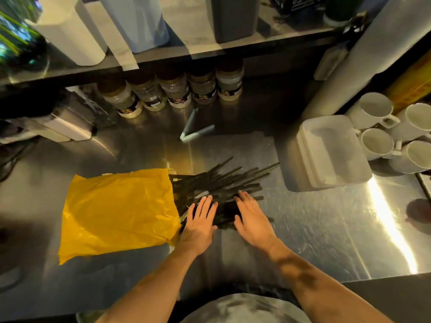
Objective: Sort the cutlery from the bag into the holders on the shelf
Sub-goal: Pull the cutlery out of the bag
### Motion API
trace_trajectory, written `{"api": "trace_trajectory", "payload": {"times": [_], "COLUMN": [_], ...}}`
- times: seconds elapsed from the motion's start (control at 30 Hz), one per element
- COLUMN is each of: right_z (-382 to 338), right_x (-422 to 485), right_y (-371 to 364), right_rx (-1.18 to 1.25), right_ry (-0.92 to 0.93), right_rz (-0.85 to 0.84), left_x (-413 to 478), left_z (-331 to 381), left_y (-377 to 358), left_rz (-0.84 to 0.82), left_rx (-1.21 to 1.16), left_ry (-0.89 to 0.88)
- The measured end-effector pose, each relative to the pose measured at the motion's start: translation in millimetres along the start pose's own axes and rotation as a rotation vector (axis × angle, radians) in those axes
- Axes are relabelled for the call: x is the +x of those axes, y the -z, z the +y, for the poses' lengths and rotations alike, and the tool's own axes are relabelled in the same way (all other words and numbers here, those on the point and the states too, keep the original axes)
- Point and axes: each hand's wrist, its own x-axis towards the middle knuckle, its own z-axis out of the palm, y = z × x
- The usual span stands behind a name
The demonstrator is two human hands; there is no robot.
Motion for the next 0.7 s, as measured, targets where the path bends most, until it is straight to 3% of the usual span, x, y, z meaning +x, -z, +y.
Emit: {"api": "trace_trajectory", "payload": {"times": [0.1, 0.23, 0.4, 0.7], "right_z": [15.4, 25.1, 26.2, 6.4], "right_x": [23.7, 63.5, 80.0, 39.9], "right_y": [19.4, 44.8, 52.0, 35.5], "right_rx": [-0.027, -0.165, -0.238, -0.234], "right_ry": [-0.040, -0.027, -0.046, 0.059], "right_rz": [0.113, -0.051, -0.223, -0.146], "left_x": [2.1, 9.1, 26.2, 23.7], "left_z": [-0.7, 1.4, 5.3, -2.6], "left_y": [10.9, 19.7, 27.2, 18.7], "left_rz": [0.013, -0.026, -0.192, -0.042], "left_rx": [0.017, 0.079, 0.159, 0.060], "left_ry": [-0.071, -0.059, -0.013, -0.061]}}
